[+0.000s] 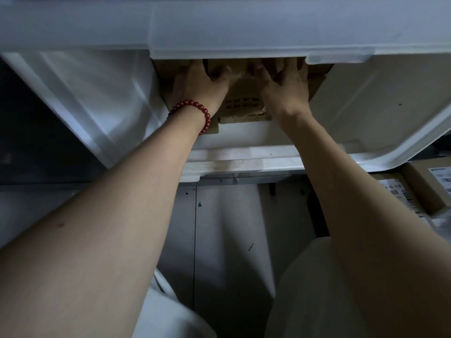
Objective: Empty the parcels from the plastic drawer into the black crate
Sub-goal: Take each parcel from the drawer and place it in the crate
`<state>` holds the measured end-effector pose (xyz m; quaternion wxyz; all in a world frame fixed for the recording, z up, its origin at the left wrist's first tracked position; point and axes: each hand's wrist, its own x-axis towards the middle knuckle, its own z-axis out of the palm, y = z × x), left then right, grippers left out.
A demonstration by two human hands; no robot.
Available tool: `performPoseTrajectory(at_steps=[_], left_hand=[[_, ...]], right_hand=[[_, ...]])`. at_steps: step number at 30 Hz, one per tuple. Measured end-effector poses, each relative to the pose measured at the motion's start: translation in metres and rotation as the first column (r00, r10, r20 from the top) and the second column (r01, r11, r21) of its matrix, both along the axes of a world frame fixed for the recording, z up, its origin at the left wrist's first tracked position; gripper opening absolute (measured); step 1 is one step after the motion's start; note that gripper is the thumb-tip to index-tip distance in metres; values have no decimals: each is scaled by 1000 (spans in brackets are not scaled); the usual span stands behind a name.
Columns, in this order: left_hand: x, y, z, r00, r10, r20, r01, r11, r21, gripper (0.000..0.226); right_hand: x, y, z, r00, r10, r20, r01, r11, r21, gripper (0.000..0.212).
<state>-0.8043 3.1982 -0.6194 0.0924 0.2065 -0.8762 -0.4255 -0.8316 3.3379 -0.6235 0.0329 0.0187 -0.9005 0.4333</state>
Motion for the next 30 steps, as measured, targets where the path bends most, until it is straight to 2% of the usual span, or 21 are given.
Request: performPoseTrajectory(at_steps=[7,10,14,19,23,28,30], left_hand=[[-1,-1,-1,998,-53,-15,54,998,41,60],[-2,-4,-1,998,-62,-7,63,990,127,62],[-2,-6,-1,995,-84,-56,92,984,151,57],[-1,-2,-7,998,-56,5,53,964,259,34],[2,-5,-6,993,-103,-60,114,970,214,60],[8,-16,-6,989,-144,-24,146,984,99,69],[11,-17,-4,992,-127,-20,128,985,115,74]], right_hand=[[3,-1,0,999,36,18,-36,999,13,67],[6,0,-4,999,37,27,-37,999,-1,62],[0,6,-5,999,35,3,-35,999,-13,56],[1,6,-12,999,11,38,-8,998,-70,52],[5,11,-5,1000,-16,24,19,994,-106,53],[19,12,-5,999,45,10,-45,998,54,66],[20,10,-3,998,69,11,-69,996,62,74]])
